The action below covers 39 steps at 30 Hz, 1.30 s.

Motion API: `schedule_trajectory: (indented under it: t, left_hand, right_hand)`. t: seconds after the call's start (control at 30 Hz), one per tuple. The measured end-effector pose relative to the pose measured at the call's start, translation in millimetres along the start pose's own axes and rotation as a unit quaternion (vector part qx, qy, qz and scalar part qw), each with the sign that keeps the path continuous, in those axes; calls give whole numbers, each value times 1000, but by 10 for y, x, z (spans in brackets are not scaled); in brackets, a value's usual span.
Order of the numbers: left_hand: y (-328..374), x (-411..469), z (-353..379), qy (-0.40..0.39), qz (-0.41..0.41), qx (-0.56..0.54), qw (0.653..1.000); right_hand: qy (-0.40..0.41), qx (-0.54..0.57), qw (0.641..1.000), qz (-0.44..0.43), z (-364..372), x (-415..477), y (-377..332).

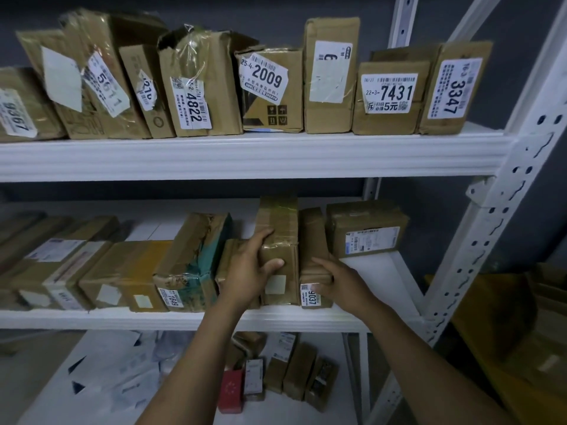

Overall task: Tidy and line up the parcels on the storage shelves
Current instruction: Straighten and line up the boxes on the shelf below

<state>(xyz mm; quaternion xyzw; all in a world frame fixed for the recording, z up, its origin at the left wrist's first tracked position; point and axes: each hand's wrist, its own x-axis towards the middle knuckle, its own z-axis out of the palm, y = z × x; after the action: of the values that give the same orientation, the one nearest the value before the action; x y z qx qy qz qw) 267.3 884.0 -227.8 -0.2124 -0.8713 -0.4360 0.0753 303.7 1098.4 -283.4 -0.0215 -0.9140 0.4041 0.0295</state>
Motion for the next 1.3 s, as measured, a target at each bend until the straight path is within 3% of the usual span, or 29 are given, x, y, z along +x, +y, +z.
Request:
schedule_trajectory:
  t: [0.23, 0.47, 0.6, 0.77, 0.9, 1.07, 1.2, 1.3]
  left_hand:
    - [31, -130, -15, 1, -15, -40, 999]
    - [39, -150, -40, -11, -7, -8, 1000]
    - [58, -135, -19, 5, 14, 113, 993]
    - [119, -147, 20, 35, 48, 272, 960]
    - [244, -140, 19, 47, 58, 326, 942]
    - [520, -35, 279, 65, 165, 362, 915]
    - [819, 105, 707, 15, 234, 328, 915]
    - [877, 325, 1040, -71, 173, 264, 946]
  right_hand:
    - [-11, 28, 999, -24, -79, -81, 112]
    - [7, 12, 999, -34, -37, -109, 85]
    - [9, -43, 998, -45, 4, -95, 74]
    - [-7, -164, 985, -56, -63, -117, 12]
    - [-33, -247, 965, -84, -265, -191, -58]
    - [13, -312, 948, -55, -622, -330, 22]
    - [27, -312, 950, -5, -897, -445, 156]
    - [5, -301, 953, 17, -1007, -531, 257]
